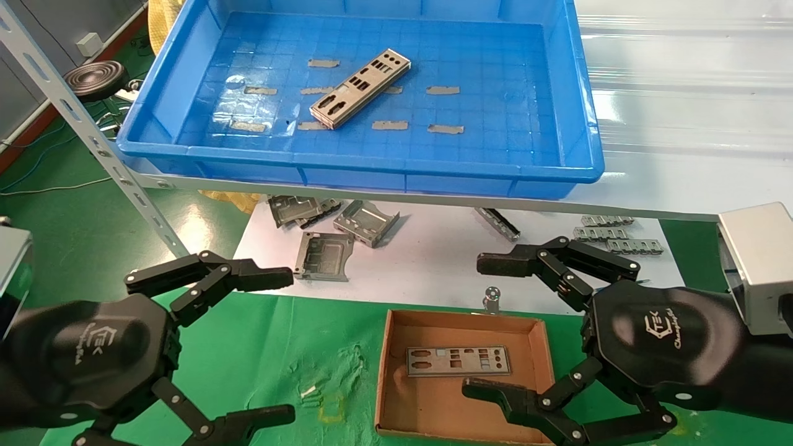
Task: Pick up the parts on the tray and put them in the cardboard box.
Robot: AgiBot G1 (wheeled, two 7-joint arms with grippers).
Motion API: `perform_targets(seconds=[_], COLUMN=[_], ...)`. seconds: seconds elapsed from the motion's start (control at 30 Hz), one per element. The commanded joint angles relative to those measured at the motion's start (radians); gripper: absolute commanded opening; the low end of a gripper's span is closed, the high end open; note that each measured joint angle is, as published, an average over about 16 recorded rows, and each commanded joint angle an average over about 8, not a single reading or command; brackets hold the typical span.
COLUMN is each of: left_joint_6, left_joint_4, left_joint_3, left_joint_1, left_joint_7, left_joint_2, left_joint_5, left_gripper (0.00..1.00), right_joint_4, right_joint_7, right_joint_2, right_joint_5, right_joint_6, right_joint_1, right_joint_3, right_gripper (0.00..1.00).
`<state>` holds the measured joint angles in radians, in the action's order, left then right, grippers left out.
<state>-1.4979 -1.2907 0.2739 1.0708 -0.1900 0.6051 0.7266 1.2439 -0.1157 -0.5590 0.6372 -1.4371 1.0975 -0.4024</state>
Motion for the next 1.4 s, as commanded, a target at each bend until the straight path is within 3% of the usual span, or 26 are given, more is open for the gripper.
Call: perform_targets(seconds=[0.03,1.4], left_joint_6=[0.0,0.003], left_joint_4=[0.001,0.007], left_joint_3=[0.001,0.006], left_joint_1=[0.001,0.004], left_joint_7=[0.0,0.003], left_joint_2=[0.001,0.006], left_joint_5=[0.001,0.004], left_gripper=[1.0,1.0], right_joint_4=[0.0,0.0], right_joint_7=[0.0,0.0], right_joint_2=[0.0,0.0], right_joint_5=[0.0,0.0], right_joint_6=[0.0,0.0], right_joint_1=[0.0,0.0], right_joint_3=[0.0,0.0], right_gripper=[1.0,1.0])
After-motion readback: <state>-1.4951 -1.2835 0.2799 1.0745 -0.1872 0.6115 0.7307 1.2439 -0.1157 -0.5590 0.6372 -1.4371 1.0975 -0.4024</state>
